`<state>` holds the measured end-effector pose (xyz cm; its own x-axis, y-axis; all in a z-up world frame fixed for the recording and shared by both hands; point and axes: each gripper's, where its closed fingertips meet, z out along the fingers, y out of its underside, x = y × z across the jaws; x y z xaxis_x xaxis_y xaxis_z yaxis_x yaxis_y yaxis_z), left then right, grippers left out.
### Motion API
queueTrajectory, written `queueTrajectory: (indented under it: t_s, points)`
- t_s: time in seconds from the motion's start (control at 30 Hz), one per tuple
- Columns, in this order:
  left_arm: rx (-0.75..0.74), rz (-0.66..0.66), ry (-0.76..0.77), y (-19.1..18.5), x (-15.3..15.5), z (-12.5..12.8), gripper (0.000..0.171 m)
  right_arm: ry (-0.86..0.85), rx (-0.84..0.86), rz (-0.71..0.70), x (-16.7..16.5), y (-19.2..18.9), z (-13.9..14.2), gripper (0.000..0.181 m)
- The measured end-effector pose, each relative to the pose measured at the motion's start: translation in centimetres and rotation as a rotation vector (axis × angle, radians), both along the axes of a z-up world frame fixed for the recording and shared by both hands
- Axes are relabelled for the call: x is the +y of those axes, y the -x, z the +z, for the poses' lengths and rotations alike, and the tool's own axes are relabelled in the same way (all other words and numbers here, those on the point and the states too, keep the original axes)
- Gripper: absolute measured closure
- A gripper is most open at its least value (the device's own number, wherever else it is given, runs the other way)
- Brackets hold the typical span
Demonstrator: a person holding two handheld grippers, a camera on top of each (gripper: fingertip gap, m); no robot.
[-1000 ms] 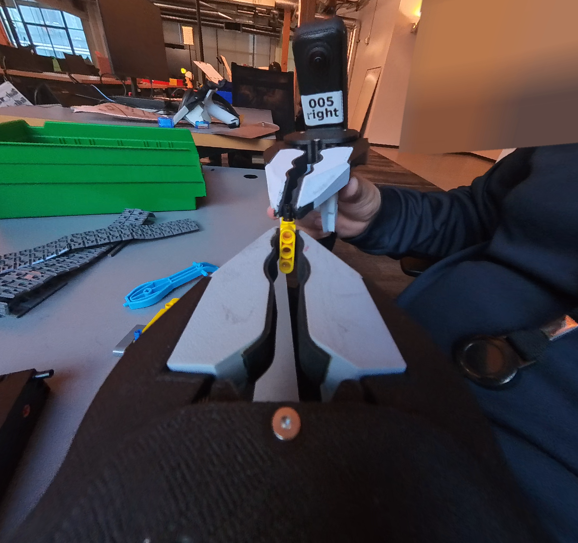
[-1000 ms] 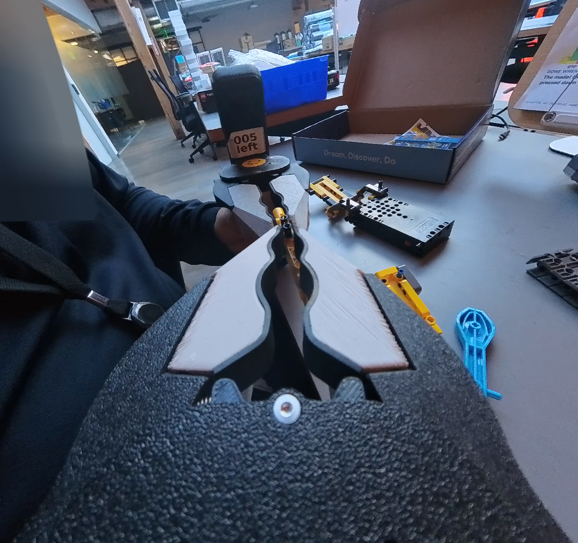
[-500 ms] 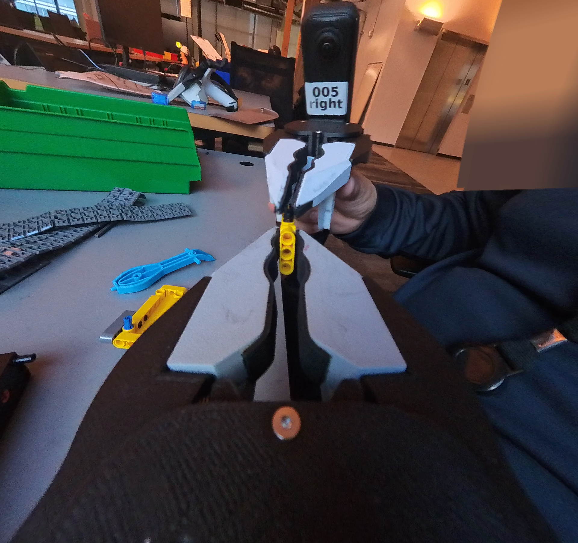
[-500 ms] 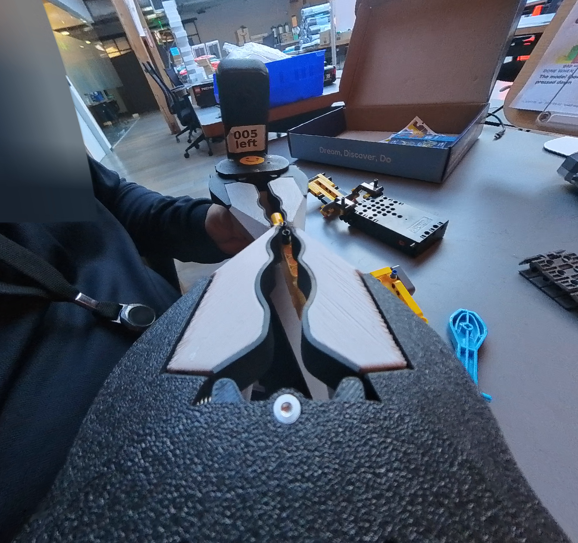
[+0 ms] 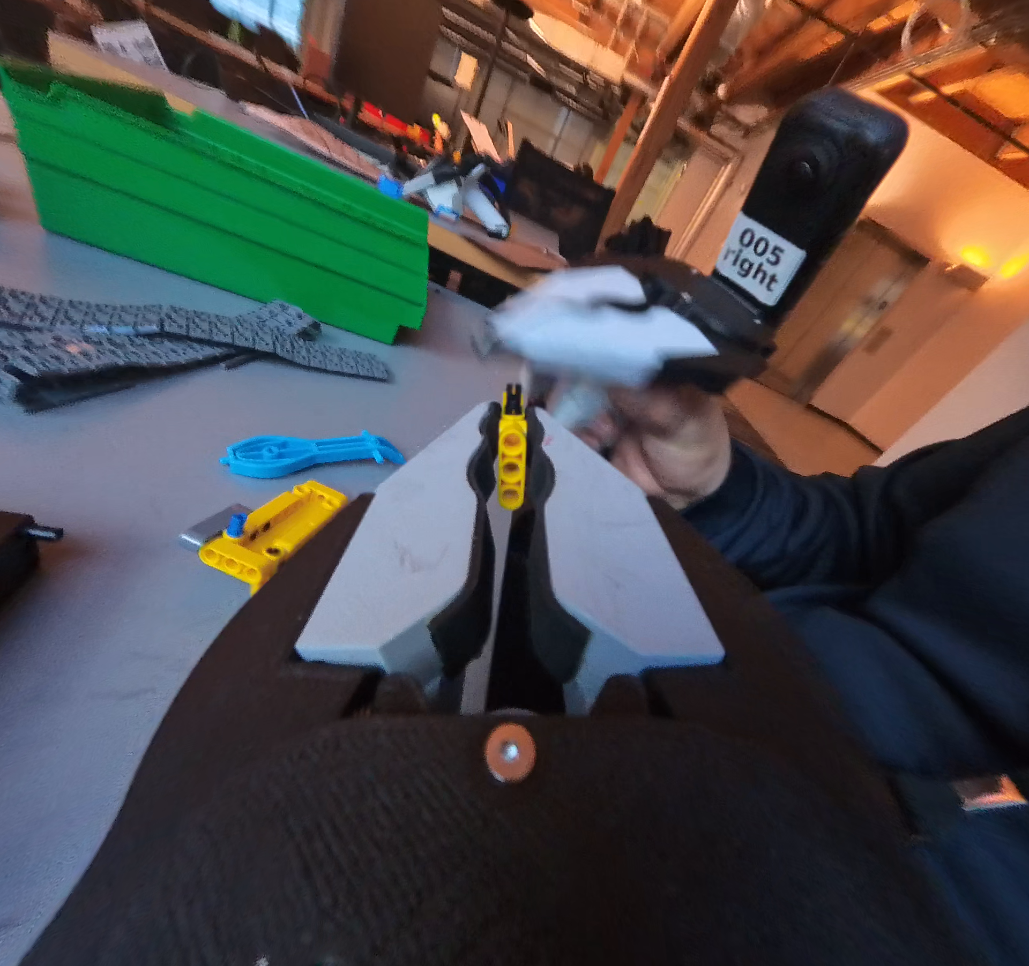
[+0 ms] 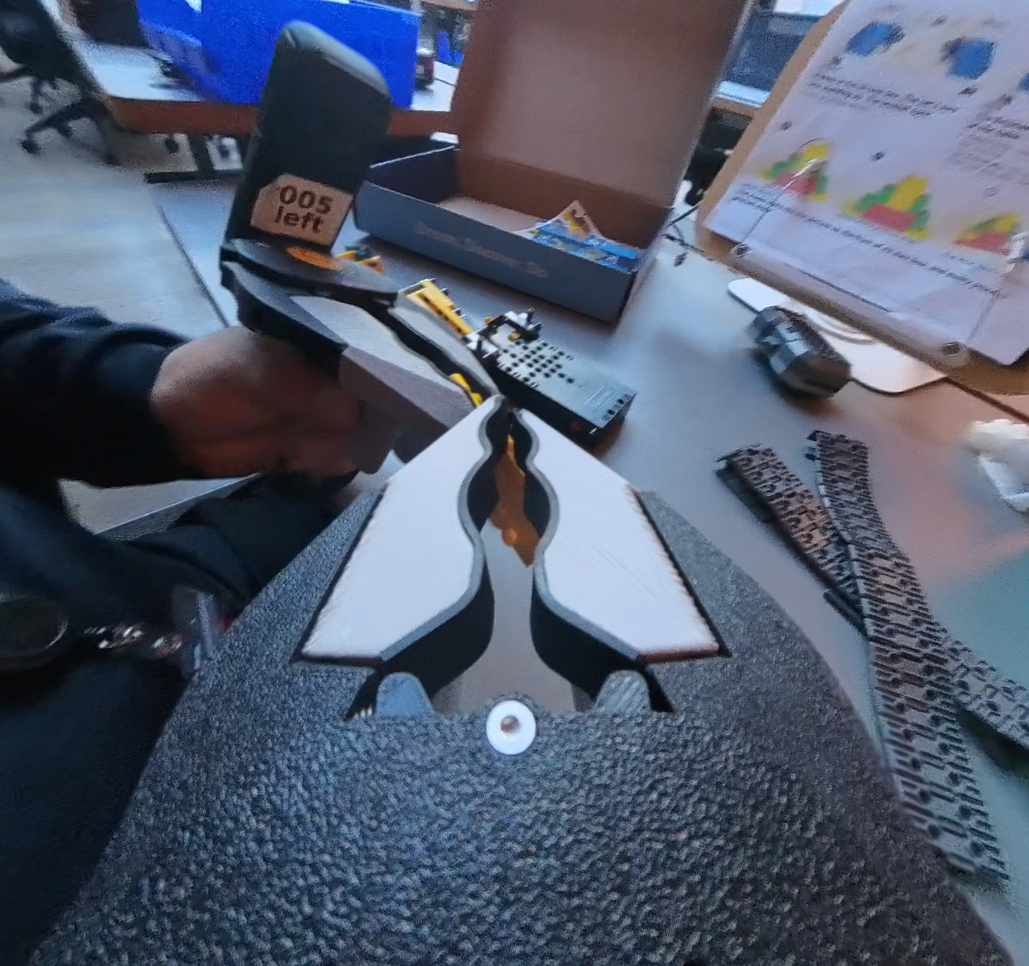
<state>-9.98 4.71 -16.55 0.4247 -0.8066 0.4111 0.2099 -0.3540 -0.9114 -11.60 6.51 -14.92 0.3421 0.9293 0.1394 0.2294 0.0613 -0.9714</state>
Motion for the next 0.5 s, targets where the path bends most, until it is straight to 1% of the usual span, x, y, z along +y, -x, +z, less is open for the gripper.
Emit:
queueTrajectory:
  t_s: [0.03, 0.07, 0.1, 0.13, 0.17, 0.2, 0.23, 0.27, 0.37, 0.4, 0.43, 0.5]
  points:
    - [0.028, -0.004, 0.017, -0.2, -0.3, -0.8, 0.165, -0.017, 0.07, -0.127, 2.6, -1.8, 1.5, 0.181]
    - [0.041, 0.003, 0.024, -0.3, -0.7, -1.6, 0.164, 0.033, 0.179, -0.189, 5.1, -4.3, 3.4, 0.181]
    - [0.011, -0.012, 0.036, -0.5, -1.0, -1.6, 0.165, 0.114, 0.294, -0.179, 6.7, -6.5, 5.4, 0.181]
    - [-0.031, -0.034, 0.031, -0.5, -1.1, -0.8, 0.165, 0.185, 0.368, -0.102, 7.3, -7.7, 6.9, 0.181]
    - [-0.044, -0.024, 0.011, -0.3, -0.7, -0.3, 0.165, 0.257, 0.395, -0.002, 6.9, -7.7, 7.6, 0.181]
    - [-0.015, 0.0, -0.012, 0.0, -0.1, -0.3, 0.165, 0.3, 0.382, 0.049, 6.5, -7.3, 7.6, 0.181]
    - [0.019, -0.008, -0.032, 0.0, 0.1, -0.3, 0.165, 0.313, 0.32, 0.074, 5.8, -6.5, 6.8, 0.181]
    - [0.022, -0.033, -0.055, -0.1, -0.1, 0.0, 0.165, 0.331, 0.243, 0.131, 4.5, -5.2, 5.6, 0.181]
    - [0.014, -0.024, -0.149, 0.1, -0.5, 1.0, 0.166, 0.391, 0.143, 0.379, -1.1, -1.9, 3.6, 0.181]
    - [0.029, -0.023, -0.161, 0.1, -0.6, 0.9, 0.166, 0.394, 0.104, 0.411, -2.2, -1.3, 2.7, 0.181]
    - [0.044, -0.029, -0.173, 0.0, -0.7, 0.9, 0.165, 0.378, 0.057, 0.4, -2.4, -0.8, 1.7, 0.181]
    - [0.039, -0.04, -0.192, -0.1, -1.0, 1.2, 0.166, 0.342, -0.028, 0.362, -2.1, -0.7, -0.2, 0.173]
